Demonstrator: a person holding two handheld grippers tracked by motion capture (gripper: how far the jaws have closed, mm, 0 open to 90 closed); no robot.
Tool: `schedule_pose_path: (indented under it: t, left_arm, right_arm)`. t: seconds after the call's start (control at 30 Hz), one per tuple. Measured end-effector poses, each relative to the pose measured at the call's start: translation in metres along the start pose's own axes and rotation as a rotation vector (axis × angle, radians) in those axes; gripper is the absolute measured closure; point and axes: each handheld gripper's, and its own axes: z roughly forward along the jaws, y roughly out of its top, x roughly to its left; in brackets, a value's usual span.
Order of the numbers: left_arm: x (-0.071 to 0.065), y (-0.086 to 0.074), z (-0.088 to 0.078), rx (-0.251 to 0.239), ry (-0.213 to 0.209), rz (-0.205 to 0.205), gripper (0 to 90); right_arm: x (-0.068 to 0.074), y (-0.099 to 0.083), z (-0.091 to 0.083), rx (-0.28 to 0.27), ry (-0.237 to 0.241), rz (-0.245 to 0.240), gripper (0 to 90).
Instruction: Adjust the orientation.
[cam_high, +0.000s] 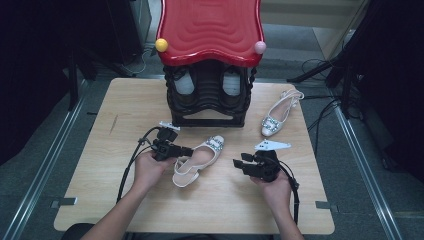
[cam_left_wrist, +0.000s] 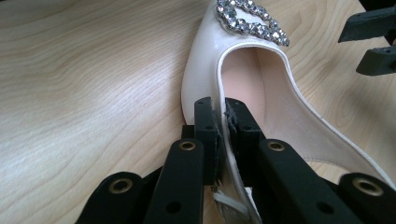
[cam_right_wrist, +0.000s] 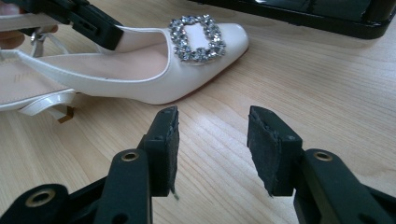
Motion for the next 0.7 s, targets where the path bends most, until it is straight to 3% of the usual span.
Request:
schedule_pose_path:
  t: [0.13,0.27,0.47,0.7]
  left_arm:
    - [0.005,0.001,0.0,-0.014,-0.034,-0.02,79.3]
    - [-0.001,0.002,-0.007,-0.022,-0.018,0.016,72.8]
    - [-0.009,0.003,-0.027,-0.027,-0.045,0.051,58.1]
    - [-0.012,-0.002,-0.056,-0.068,-0.026,0.095,52.8]
  right_arm:
    - [0.002,0.001,0.004,0.002,0.004,-0.011,54.7]
    - [0.005,0.002,0.008,0.014,0.01,-0.022,54.9]
    - [0.009,0.004,0.013,0.024,0.022,-0.036,55.1]
    - [0.012,0.007,0.021,0.028,0.04,-0.052,56.1]
